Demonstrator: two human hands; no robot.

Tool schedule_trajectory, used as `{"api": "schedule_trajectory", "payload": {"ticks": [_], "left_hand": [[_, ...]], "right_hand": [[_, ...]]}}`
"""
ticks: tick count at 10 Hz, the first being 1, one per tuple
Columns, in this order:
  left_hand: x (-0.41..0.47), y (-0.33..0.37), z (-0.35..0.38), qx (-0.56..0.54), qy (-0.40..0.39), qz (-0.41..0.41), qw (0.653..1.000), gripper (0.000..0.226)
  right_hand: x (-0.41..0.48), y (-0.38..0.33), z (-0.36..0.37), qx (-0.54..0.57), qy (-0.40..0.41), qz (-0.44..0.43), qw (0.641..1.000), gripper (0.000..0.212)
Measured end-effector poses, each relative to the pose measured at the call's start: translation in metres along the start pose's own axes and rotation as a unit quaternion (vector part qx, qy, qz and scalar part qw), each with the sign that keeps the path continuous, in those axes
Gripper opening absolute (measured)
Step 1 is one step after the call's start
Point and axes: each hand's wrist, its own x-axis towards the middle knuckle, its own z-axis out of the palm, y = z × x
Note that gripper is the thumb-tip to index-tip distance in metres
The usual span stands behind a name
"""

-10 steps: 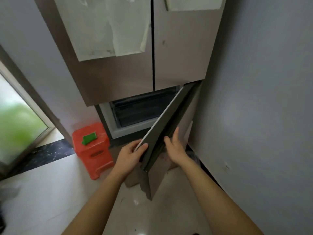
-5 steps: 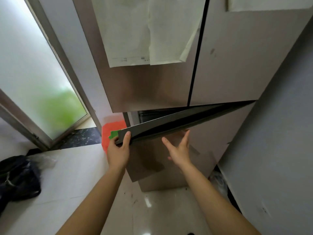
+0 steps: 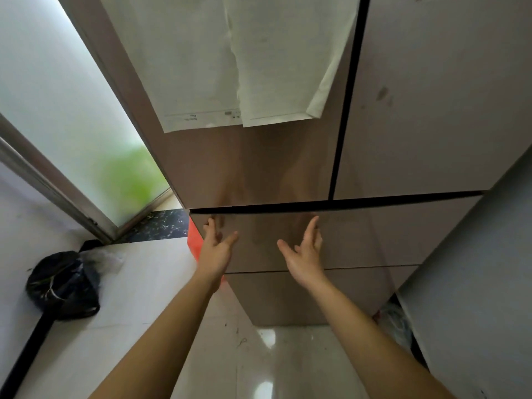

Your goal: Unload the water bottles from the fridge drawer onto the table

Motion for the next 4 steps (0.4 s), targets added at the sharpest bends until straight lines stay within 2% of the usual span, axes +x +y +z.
{"api": "schedule_trajectory", "payload": {"ticks": [1,2,3,4], "left_hand": [[-0.001,-0.005,0.000,0.025,-0.023,-0.008,0.999,0.091],[0.000,0.000,-0.002,0.113,0.013,0.035,0.993,0.086],[-0.006,0.013,-0.002,0.249,0.063,0.114,0.960,0.079],[-0.015,0.022,-0.002,0.341,0.064,0.171,0.922,0.078]], "right_hand": [[-0.004,-0.003,-0.008,-0.010,-0.012,0.011,1.000,0.106],[-0.010,-0.013,-0.023,-0.022,-0.024,0.014,0.999,0.093],[-0.025,-0.038,-0.042,-0.019,0.003,-0.013,1.000,0.082],[-0.044,-0.082,-0.060,-0.039,0.062,-0.107,0.991,0.066]]}}
